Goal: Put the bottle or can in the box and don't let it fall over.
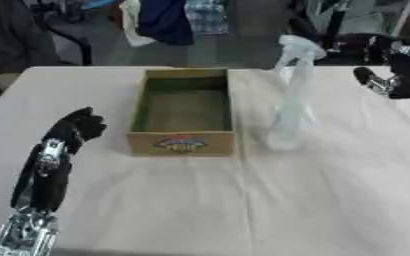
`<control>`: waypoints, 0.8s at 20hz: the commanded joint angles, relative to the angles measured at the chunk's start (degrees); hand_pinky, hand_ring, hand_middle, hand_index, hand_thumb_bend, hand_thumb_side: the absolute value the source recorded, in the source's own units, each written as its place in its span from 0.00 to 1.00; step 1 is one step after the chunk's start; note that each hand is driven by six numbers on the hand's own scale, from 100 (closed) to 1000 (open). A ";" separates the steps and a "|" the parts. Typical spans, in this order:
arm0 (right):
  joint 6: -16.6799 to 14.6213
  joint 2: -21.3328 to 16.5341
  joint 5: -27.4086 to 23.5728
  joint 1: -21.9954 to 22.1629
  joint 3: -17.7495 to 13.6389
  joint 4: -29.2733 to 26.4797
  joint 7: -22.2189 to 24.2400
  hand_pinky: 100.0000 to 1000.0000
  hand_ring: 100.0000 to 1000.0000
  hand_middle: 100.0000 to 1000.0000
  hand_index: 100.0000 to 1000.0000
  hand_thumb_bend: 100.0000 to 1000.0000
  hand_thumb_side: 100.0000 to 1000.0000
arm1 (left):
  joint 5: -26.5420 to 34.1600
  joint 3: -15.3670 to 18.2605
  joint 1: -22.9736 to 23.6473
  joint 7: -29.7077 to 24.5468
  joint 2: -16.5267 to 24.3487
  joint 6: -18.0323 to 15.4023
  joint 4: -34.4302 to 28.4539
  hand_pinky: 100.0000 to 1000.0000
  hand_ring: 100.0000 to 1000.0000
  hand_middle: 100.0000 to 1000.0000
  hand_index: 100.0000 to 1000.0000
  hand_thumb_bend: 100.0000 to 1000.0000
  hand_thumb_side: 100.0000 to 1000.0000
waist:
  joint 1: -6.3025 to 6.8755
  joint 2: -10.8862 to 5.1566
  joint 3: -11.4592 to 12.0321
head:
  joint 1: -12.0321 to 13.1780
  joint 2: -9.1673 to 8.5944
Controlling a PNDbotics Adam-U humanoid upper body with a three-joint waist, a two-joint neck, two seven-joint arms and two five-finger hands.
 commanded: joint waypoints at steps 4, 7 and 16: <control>-3.58 -1.54 0.43 -2.86 0.08 -0.62 2.79 0.92 1.00 1.00 1.00 0.00 0.21 | 0.78 -0.54 -1.68 -1.50 0.13 0.23 -0.13 0.80 0.72 0.67 0.85 0.05 1.00 | -0.17 -1.27 2.02 | -0.89 0.07; -3.95 -1.29 0.52 -3.87 0.38 -0.48 2.87 0.91 1.00 1.00 1.00 0.00 0.17 | 0.45 -0.95 -2.18 -3.41 0.09 0.36 0.36 0.80 0.72 0.66 0.85 0.04 1.00 | -0.34 -1.36 2.97 | -1.61 0.27; -4.20 -0.22 1.54 -4.92 0.43 0.98 3.29 0.90 1.00 1.00 1.00 0.00 0.18 | -0.54 -1.05 -3.67 -7.17 -0.19 0.36 1.03 0.80 0.72 0.66 0.85 0.04 1.00 | -1.01 -1.02 5.17 | -4.17 1.44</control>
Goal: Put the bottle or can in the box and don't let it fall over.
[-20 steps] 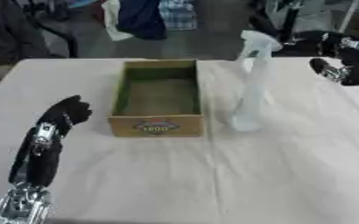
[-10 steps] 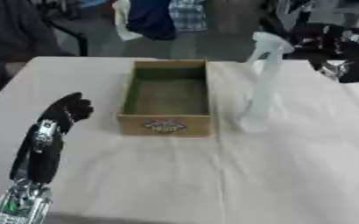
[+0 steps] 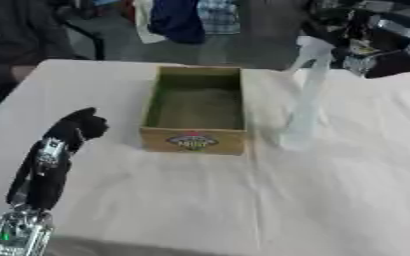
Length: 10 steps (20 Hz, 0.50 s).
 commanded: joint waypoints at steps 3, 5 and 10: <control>-3.71 -0.14 1.34 -1.40 -0.47 0.90 3.77 0.88 1.00 1.00 1.00 0.00 0.19 | -0.63 0.02 -1.10 -1.13 0.20 -0.13 -0.45 0.80 0.72 0.66 0.85 0.04 1.00 | -0.21 -0.26 0.37 | -0.77 0.59; -3.65 0.21 2.04 -1.43 -0.61 1.69 3.65 0.88 1.00 1.00 1.00 0.00 0.20 | -0.92 0.01 -1.26 -1.48 0.12 -0.18 -0.43 0.80 0.72 0.66 0.85 0.03 1.00 | -0.27 -0.13 0.55 | -0.85 0.75; -3.92 0.85 3.69 -1.54 -0.81 3.25 3.29 0.87 1.00 0.98 1.00 0.00 0.20 | -1.19 0.01 -1.48 -2.02 -0.02 -0.27 -0.40 0.80 0.72 0.66 0.85 0.03 1.00 | -0.31 0.13 0.80 | -1.08 0.94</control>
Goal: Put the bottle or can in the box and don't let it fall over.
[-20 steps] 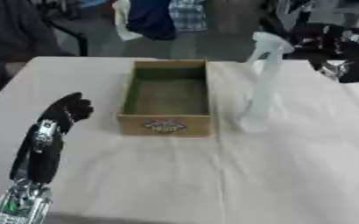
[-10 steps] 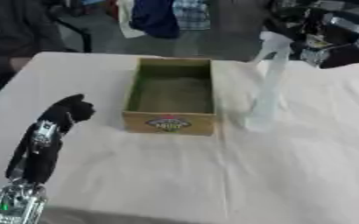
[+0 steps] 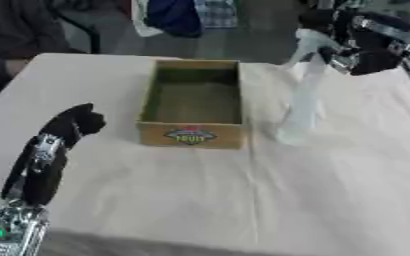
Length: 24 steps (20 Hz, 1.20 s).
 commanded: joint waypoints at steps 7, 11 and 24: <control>-4.97 -0.20 3.74 -1.57 -0.77 1.67 2.84 0.85 1.00 0.94 1.00 0.00 0.15 | -0.44 0.09 -1.11 -0.80 -0.08 -0.13 -0.58 0.80 0.72 0.66 0.85 0.03 1.00 | -0.04 -0.32 0.30 | -0.36 0.62; -5.58 -0.07 4.04 -1.50 -0.81 1.65 2.22 0.82 1.00 0.89 0.99 0.00 0.12 | -0.49 0.17 -1.13 -0.97 -0.10 -0.17 -0.53 0.80 0.72 0.66 0.85 0.03 1.00 | -0.06 -0.28 0.29 | -0.21 0.67; -5.37 -0.83 1.52 -1.42 -0.79 -0.93 -1.65 0.77 1.00 0.81 0.89 0.00 0.15 | -0.52 0.41 -1.13 -1.16 -0.10 -0.18 -0.36 0.80 0.72 0.66 0.85 0.04 1.00 | -0.15 -0.39 0.21 | 0.12 0.78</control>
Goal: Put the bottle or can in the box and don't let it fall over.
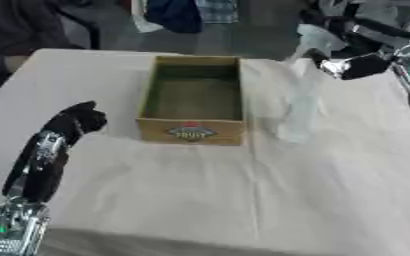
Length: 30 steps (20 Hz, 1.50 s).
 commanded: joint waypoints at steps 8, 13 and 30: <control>-1.52 -2.06 -2.17 -1.19 -0.43 -2.96 -1.26 0.66 0.96 0.71 0.79 0.00 0.20 | -0.09 0.53 -0.83 -0.19 0.34 -0.15 -0.67 0.80 0.72 0.66 0.85 0.04 1.00 | -0.15 -0.48 0.07 | 0.47 0.26; -1.57 -2.06 -1.81 -0.98 -0.32 -3.07 -2.60 0.59 0.90 0.62 0.72 0.00 0.21 | -0.06 0.61 -0.91 -0.19 0.35 -0.19 -0.66 0.80 0.72 0.66 0.85 0.04 1.00 | -0.26 -0.43 0.10 | 0.62 0.20; -3.65 -2.37 1.32 0.23 -0.07 -2.09 -0.68 0.59 0.92 0.65 0.74 0.00 0.16 | -0.09 0.88 -1.19 -0.20 0.34 -0.27 -0.74 0.81 0.72 0.66 0.85 0.04 1.00 | -0.42 -0.11 0.13 | 0.93 0.35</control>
